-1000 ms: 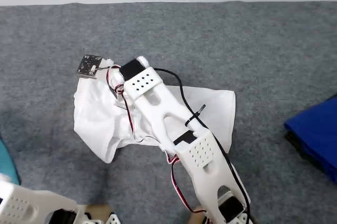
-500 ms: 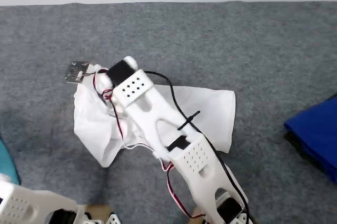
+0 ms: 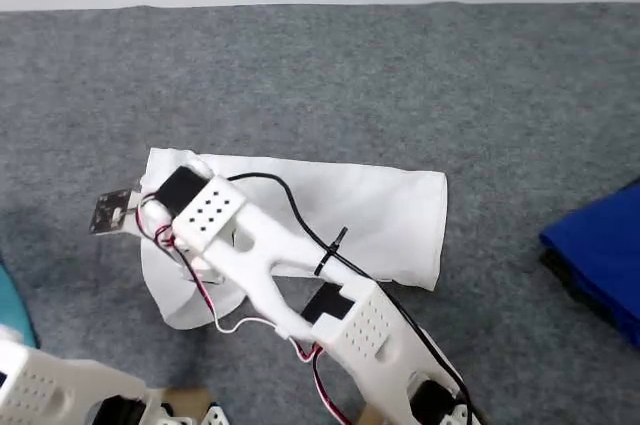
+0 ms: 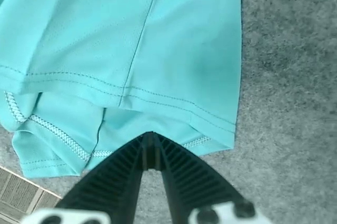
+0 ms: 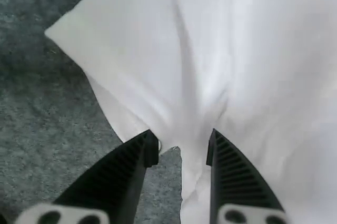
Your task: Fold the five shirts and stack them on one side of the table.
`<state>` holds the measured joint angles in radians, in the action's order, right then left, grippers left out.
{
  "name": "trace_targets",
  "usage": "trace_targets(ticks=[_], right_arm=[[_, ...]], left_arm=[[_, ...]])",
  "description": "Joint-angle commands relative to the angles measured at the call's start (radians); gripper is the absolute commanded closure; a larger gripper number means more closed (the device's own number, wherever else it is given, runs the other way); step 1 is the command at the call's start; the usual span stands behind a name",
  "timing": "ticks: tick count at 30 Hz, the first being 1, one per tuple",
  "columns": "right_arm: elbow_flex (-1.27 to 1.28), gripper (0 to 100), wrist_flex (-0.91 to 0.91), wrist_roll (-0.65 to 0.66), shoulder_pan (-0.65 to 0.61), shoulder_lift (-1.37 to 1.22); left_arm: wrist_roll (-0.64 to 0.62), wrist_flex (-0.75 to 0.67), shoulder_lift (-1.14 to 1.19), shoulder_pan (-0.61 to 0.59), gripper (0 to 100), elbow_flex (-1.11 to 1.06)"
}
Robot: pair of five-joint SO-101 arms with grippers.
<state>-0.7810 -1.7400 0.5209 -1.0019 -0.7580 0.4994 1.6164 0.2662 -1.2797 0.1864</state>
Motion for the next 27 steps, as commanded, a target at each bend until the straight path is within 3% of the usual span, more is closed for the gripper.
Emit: trace_targets(ticks=[1,15,22,27], right_arm=[[-0.006,83.0,0.002,0.011,-0.030,0.027],[-0.006,83.7,-0.010,0.011,-0.090,-0.073],[-0.009,98.7,0.021,0.011,-0.044,-0.091],[-0.103,98.7,0.013,0.012,0.007,-0.085]], left_arm=[[-0.003,-0.012,-0.063,0.005,100,0.018],[-0.003,-0.012,-0.060,0.003,100,0.018],[-0.002,-0.014,-0.058,0.003,100,0.018],[0.000,-0.014,-0.058,0.006,100,0.018]])
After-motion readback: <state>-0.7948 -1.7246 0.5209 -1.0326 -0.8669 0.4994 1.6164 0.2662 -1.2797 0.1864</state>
